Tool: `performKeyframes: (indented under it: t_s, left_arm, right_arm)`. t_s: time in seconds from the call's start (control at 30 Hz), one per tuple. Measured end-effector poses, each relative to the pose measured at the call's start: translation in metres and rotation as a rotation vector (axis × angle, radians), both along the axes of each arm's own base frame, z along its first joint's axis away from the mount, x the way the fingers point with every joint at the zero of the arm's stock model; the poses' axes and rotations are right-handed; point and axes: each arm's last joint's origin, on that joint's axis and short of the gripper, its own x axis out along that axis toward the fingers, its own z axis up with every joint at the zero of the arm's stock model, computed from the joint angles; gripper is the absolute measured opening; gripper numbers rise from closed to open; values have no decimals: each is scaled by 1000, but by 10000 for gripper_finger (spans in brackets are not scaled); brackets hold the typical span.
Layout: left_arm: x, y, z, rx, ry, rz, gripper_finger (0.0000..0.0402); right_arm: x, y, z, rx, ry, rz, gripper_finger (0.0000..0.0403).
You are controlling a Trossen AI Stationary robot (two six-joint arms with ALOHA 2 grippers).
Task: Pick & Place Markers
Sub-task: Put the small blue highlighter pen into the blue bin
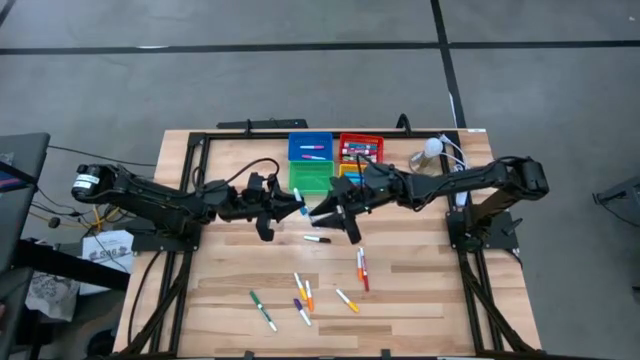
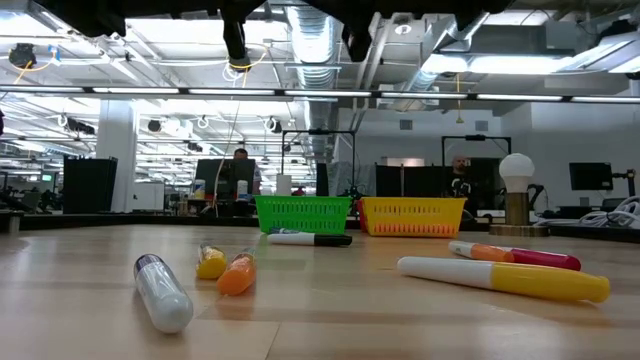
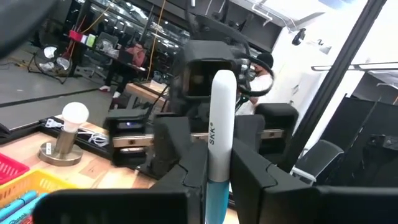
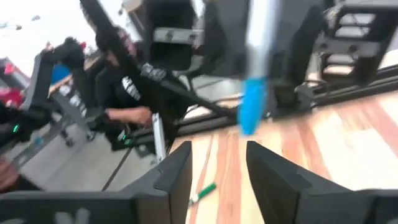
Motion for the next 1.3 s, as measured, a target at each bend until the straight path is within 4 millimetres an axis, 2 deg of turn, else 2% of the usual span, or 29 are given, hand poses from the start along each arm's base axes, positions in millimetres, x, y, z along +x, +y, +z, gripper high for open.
performKeyframes:
  t_s: [0.2,0.5,0.63,0.93,1.17,1.3]
  left_arm:
    - [0,0,0,21,6,14,41]
    - [1,4,-1,47,14,33,41]
    - [1,11,-1,51,14,40,41]
    - [4,26,5,76,19,50,41]
    - [16,41,18,151,149,63,41]
    - [23,56,18,160,229,72,41]
  right_arm:
    - [-20,-3,13,-81,51,-7,164]
    - [-57,-20,27,-172,167,-74,157]
    - [-71,-22,22,-226,175,-121,154]
    - [-106,-31,11,-229,168,-223,153]
    - [-130,-41,3,-196,127,-292,148]
    - [-138,-45,-5,-166,97,-329,149]
